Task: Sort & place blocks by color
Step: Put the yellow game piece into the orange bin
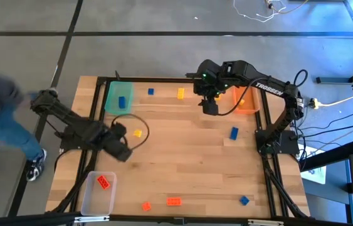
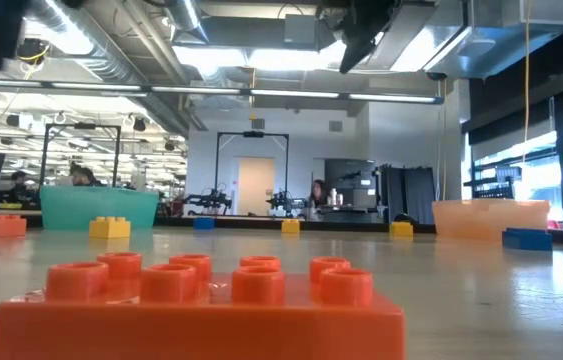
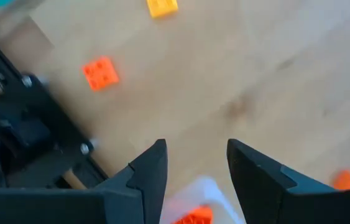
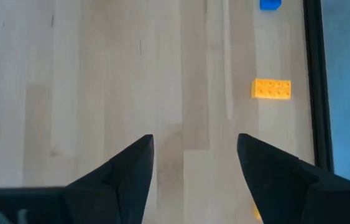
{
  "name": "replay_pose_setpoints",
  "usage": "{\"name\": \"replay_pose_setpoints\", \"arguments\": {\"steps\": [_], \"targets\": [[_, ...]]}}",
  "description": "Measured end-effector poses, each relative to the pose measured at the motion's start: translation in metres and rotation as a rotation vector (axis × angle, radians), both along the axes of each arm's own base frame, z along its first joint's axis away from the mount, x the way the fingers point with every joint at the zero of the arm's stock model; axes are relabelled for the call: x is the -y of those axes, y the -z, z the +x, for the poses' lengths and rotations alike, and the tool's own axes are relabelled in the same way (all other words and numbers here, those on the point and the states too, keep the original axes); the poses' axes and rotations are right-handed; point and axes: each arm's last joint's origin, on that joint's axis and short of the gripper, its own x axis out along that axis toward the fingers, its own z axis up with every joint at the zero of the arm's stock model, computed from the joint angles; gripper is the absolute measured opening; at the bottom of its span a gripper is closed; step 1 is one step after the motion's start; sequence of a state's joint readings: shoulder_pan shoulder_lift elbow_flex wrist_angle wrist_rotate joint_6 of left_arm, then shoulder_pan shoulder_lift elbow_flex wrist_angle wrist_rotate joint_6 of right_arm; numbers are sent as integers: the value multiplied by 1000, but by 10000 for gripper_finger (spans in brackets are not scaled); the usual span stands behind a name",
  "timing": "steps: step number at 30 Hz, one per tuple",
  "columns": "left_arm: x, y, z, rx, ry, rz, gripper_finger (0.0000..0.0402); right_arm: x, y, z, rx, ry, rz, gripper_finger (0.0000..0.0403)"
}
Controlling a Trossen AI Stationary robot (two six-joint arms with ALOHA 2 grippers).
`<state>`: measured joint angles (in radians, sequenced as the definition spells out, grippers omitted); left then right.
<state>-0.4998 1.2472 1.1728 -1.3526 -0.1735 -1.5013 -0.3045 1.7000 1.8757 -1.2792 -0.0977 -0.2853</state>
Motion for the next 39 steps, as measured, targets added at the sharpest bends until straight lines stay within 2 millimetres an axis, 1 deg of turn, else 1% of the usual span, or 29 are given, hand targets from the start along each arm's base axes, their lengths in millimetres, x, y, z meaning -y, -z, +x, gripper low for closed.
{"name": "replay_pose_setpoints", "arguments": {"steps": [3,7,11,14,17,23,27,32,39], "targets": [[-21,0,10,2,-101,2,158,4,1,-3,-18,16,7,232],[-47,0,20,25,-199,49,158,10,1,-6,-24,103,43,232],[-69,-1,26,46,-222,101,158,16,1,-6,-10,116,37,232],[-84,-1,30,58,-223,77,158,18,0,-7,-1,124,34,232],[-94,1,40,84,-202,45,158,19,0,-6,9,124,31,232],[-108,0,47,147,-209,45,158,19,-1,-5,19,124,28,232],[-114,-1,46,154,-243,47,158,20,-2,-3,39,123,21,232],[-118,-1,46,153,-260,51,158,21,-3,-1,62,123,14,232],[-118,3,48,131,-259,50,158,21,-4,1,89,121,6,232]]}}
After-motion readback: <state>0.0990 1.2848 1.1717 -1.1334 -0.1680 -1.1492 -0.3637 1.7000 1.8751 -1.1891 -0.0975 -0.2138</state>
